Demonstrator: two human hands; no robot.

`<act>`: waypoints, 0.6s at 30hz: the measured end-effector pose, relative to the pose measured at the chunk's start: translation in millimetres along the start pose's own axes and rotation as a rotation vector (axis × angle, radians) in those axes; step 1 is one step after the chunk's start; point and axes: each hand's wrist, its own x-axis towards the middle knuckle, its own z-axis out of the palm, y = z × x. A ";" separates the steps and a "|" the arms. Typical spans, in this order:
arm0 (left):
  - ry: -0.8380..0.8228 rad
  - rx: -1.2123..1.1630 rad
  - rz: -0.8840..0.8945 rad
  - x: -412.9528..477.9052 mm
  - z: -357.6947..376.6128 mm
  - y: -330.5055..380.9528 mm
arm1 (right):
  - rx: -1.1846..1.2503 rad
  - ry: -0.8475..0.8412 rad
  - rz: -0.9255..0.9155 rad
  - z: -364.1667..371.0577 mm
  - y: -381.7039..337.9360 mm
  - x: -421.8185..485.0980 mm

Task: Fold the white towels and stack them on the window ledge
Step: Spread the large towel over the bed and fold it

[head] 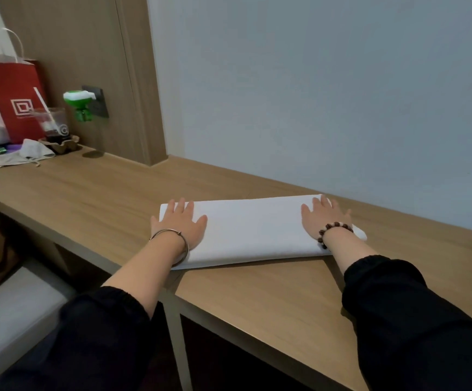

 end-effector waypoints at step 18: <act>0.038 -0.142 -0.023 1.8 3.9 -2.9 | -0.031 -0.009 0.075 -6.8 -10.2 -4.8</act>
